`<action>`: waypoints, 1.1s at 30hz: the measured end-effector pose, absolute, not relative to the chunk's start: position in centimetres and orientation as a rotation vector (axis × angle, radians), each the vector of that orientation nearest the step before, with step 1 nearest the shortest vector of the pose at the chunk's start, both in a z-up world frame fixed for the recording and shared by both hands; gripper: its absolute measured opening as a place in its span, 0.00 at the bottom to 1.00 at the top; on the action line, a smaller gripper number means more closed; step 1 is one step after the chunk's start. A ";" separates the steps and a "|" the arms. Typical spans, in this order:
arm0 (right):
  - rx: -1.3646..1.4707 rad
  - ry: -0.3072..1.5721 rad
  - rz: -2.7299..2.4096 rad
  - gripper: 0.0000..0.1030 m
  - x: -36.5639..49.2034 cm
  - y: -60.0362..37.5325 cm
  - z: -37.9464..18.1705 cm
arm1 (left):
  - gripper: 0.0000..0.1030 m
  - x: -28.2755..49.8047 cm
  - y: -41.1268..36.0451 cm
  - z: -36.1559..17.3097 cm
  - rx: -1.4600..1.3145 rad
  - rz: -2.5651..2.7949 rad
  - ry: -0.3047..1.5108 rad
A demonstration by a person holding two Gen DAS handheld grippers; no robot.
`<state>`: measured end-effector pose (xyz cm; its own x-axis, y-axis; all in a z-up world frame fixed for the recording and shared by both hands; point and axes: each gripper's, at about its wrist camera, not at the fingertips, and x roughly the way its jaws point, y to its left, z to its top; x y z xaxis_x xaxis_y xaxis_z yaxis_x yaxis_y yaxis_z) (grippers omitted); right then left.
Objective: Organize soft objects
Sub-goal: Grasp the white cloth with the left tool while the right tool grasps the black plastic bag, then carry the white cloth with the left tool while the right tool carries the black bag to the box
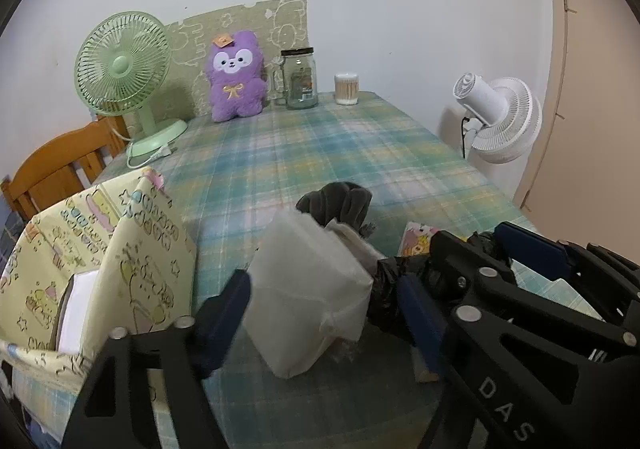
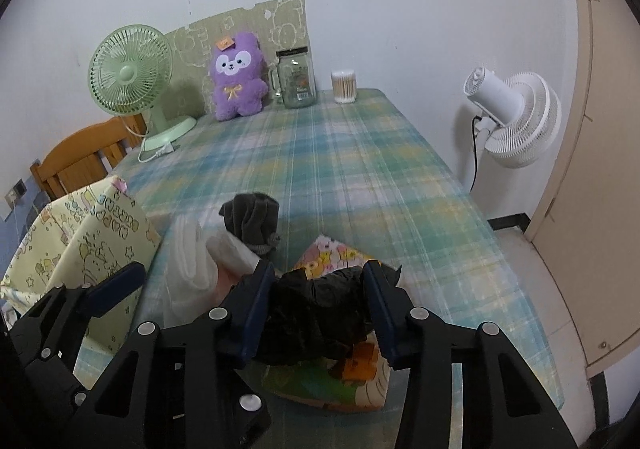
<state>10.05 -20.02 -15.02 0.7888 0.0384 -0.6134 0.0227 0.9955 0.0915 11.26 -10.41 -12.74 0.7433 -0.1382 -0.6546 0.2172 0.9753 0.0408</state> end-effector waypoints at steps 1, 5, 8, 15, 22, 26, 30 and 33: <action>0.092 0.662 0.007 0.48 10.2 -20.0 -14.9 | 0.64 11.4 -10.4 -12.8 0.112 -0.206 0.709; 0.089 0.679 0.011 0.48 10.7 -19.8 -15.2 | 0.47 12.0 -10.3 -13.5 0.078 -0.247 0.754; 0.093 0.685 0.016 0.48 10.7 -19.7 -15.3 | 0.40 11.9 -10.2 -13.4 0.078 -0.251 0.749; 0.091 0.668 0.014 0.47 10.4 -19.4 -14.5 | 0.21 11.3 -9.9 -12.5 0.072 -0.261 0.734; 0.067 0.633 0.000 0.47 9.7 -18.7 -13.2 | 0.13 10.8 -9.2 -11.3 0.067 -0.247 0.710; 0.060 0.607 0.007 0.47 9.4 -18.3 -11.9 | 0.11 10.6 -8.8 -10.2 0.061 -0.246 0.685; 0.053 0.588 0.008 0.47 9.2 -17.8 -10.8 | 0.10 10.6 -8.4 -9.2 0.053 -0.248 0.670; 0.049 0.578 0.007 0.47 9.0 -17.6 -10.0 | 0.10 10.6 -8.2 -8.5 0.048 -0.249 0.662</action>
<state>9.03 -17.59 -9.98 0.8378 0.0202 -0.5456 0.0071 0.9988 0.0478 10.60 -8.24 -8.54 0.7604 -0.2133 -0.6134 0.2438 0.9692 -0.0347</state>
